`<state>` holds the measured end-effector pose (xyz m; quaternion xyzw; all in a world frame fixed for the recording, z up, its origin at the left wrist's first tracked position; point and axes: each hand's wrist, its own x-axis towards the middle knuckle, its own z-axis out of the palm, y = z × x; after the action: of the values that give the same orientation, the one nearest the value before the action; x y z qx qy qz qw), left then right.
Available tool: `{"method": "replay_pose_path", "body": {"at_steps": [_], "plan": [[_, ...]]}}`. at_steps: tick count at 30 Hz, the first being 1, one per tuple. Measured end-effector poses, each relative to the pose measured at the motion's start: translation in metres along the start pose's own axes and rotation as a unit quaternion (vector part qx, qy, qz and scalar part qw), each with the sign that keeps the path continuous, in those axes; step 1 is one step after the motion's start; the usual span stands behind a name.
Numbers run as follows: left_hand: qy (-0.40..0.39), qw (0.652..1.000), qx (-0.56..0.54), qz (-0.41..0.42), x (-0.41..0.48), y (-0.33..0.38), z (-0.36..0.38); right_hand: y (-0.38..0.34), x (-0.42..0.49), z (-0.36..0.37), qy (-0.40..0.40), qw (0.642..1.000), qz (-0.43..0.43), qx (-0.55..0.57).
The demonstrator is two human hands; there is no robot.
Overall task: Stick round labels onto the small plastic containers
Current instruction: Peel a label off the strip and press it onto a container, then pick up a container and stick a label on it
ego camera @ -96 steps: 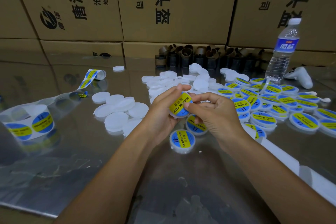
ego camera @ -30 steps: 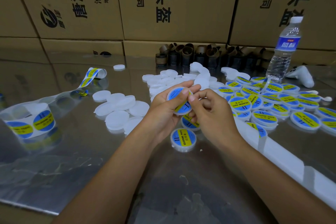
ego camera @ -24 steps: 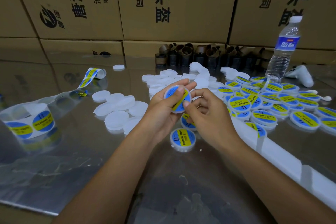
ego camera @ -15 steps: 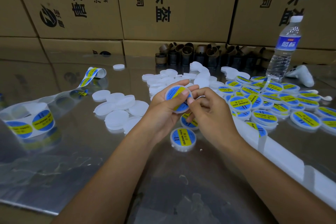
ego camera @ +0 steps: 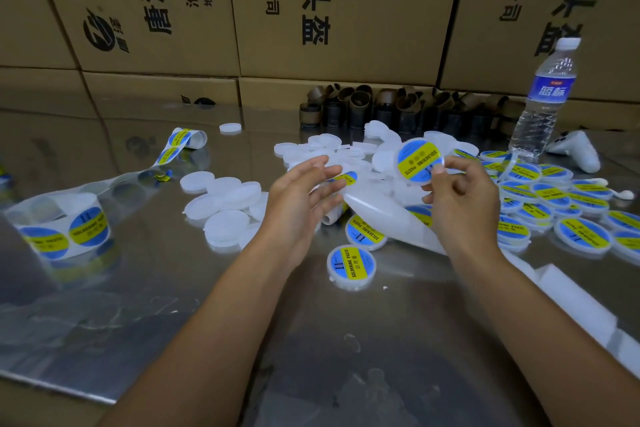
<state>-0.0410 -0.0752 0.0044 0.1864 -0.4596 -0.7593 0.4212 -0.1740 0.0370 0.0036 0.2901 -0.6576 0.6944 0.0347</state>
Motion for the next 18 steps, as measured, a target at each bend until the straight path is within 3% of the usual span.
{"method": "replay_pose_path", "body": {"at_steps": [8, 13, 18], "plan": [[0.036, 0.997, 0.065, -0.006, -0.001, 0.001, 0.003, 0.017, 0.020, -0.008, 0.037, 0.985, 0.167, -0.021], [0.164, 0.980, 0.098, 0.051, 0.002, 0.006, -0.009, 0.020, 0.020, -0.008, 0.032, 0.981, 0.168, -0.095], [0.291, 0.929, 0.189, 0.128, 0.004, 0.006, -0.021, 0.019, 0.019, -0.009, 0.013, 0.978, 0.178, -0.109]]}}
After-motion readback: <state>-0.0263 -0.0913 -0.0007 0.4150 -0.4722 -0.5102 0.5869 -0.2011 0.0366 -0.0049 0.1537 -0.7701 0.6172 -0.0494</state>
